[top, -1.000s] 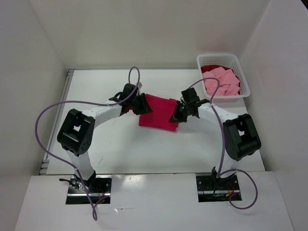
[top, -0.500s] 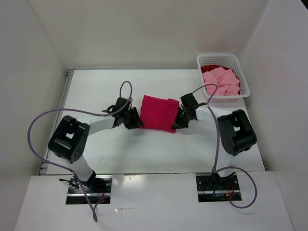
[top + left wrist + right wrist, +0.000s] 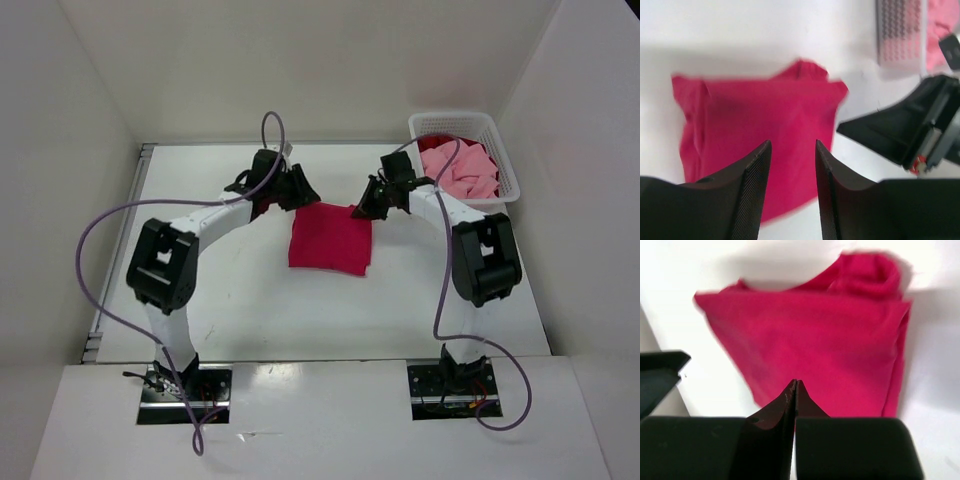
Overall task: Fold and stack the t-shirts
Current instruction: Fold the long partially folded tshirt into a neat square, then put the neatly folded tshirt into the corner of the board with the left arm
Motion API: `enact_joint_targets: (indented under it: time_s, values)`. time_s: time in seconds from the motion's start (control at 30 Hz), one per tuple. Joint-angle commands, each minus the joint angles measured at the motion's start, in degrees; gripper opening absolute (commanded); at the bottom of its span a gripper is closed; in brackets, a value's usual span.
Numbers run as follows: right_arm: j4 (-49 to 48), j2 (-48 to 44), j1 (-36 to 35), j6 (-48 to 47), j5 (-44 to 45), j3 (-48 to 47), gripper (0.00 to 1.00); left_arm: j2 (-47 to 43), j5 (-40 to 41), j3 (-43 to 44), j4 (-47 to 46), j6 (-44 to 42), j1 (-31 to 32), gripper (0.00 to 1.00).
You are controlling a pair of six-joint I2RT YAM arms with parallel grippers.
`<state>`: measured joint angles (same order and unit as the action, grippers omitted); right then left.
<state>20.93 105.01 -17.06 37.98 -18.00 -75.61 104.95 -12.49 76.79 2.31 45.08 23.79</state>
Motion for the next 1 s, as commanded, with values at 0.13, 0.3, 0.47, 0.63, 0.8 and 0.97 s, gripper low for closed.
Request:
enact_joint_targets:
  time_s: [0.13, 0.3, 0.47, 0.63, 0.8, 0.97]
  values:
    - [0.0, 11.2, 3.0, -1.5, -0.8, -9.2, 0.01, 16.1, -1.5, 12.6, 0.6, -3.9, -4.6, 0.48]
    - [0.0, 16.8, 3.5, -1.5, -3.0, -13.2, 0.0, 20.5, 0.1, 15.2, 1.1, -4.4, -7.8, 0.49]
    - [0.5, 18.2, 3.5, -1.5, -4.7, -13.2, 0.03, 22.5, -0.5, 16.3, 0.5, -4.4, -9.6, 0.49]
    - [2.3, 13.7, 3.5, -2.0, -4.7, -13.8, 0.26, 14.5, -2.0, 10.2, -3.8, -3.7, -12.5, 0.67]
    - [1.7, 3.3, 4.0, -2.6, -5.4, -11.4, 0.46, 3.7, -5.9, -1.5, -8.9, -3.7, -13.1, 0.93]
    - [-0.2, -5.8, 5.3, -1.9, -6.8, -2.4, 0.53, -1.1, -11.3, -12.9, -11.7, -8.4, -11.1, 1.0]
